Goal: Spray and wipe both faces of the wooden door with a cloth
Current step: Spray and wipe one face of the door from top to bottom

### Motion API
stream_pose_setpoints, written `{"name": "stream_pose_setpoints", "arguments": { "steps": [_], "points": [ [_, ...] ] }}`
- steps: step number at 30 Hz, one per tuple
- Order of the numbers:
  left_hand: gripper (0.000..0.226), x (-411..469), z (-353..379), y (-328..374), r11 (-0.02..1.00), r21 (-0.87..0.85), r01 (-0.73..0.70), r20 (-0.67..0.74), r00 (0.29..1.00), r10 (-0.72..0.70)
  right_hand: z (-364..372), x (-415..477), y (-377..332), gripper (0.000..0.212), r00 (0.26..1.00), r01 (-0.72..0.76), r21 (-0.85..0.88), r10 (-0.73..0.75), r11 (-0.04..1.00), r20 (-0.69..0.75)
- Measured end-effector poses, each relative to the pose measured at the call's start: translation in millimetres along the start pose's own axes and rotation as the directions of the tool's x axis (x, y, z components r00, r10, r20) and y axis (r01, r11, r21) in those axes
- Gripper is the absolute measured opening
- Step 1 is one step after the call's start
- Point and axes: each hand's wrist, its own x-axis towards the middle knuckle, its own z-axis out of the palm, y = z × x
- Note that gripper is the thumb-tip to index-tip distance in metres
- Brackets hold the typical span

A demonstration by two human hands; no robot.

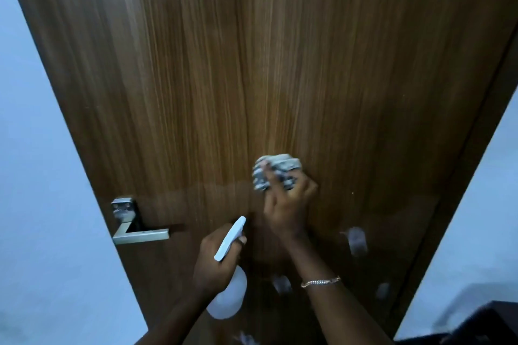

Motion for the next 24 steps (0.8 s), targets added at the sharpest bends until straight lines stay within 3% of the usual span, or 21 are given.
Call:
{"name": "stream_pose_setpoints", "arguments": {
  "steps": [2, 5, 7, 9, 11, 12, 14, 16, 18, 20, 22, 24],
  "points": [
    [0.015, 0, -10, 2, 1.000, 0.003, 0.026, -0.025, 0.999, -0.026, 22, -46, 5, 0.051, 0.940, 0.315, -0.087, -0.297, 0.945, 0.170],
    [0.014, -2, -30, 6, 1.000, 0.030, -0.004, -0.066, 0.998, 0.006, 29, -93, 56, 0.063, 0.841, 0.491, -0.104, -0.439, 0.865, 0.316],
    [0.016, -5, -42, 4, 0.999, 0.045, -0.009, -0.077, 0.997, 0.012, 19, -85, 63, 0.059, 0.889, 0.408, -0.154, -0.353, 0.900, 0.291],
    [0.015, -10, -50, 3, 0.999, 0.054, -0.006, -0.100, 0.995, 0.012, 7, -53, 33, 0.056, 0.978, 0.128, -0.117, -0.105, 0.985, 0.182],
    [0.015, -15, -57, 8, 0.999, 0.052, -0.005, -0.144, 0.990, 0.012, 6, -9, -16, 0.053, 0.997, -0.082, -0.027, 0.082, 0.996, 0.001],
    [0.015, -16, -60, 11, 0.999, 0.052, -0.006, -0.163, 0.987, 0.014, 9, 7, -42, 0.053, 0.996, -0.077, 0.008, 0.078, 0.997, -0.034],
    [0.015, -18, -67, 17, 0.998, 0.068, -0.003, -0.185, 0.983, 0.016, 22, 9, -83, 0.055, 0.984, 0.173, -0.037, -0.171, 0.984, 0.052],
    [0.015, -19, -75, 21, 0.996, 0.087, 0.005, -0.194, 0.981, 0.012, 39, -17, -91, 0.057, 0.847, 0.504, -0.063, -0.479, 0.861, 0.230],
    [0.018, -23, -84, 24, 0.995, 0.096, 0.007, -0.221, 0.975, 0.015, 51, -49, -64, 0.056, 0.709, 0.668, -0.043, -0.619, 0.743, 0.337],
    [0.025, -31, -95, 24, 0.993, 0.119, 0.018, -0.257, 0.966, 0.013, 48, -65, -24, 0.052, 0.657, 0.725, -0.056, -0.666, 0.686, 0.354],
    [0.025, -37, -107, 21, 0.987, 0.156, 0.047, -0.293, 0.956, 0.001, 34, -59, -2, 0.048, 0.698, 0.691, -0.082, -0.633, 0.718, 0.336],
    [0.024, -42, -117, 20, 0.980, 0.192, 0.052, -0.321, 0.947, 0.013, 23, -35, -18, 0.048, 0.823, 0.549, -0.115, -0.511, 0.828, 0.247]
  ]
}}
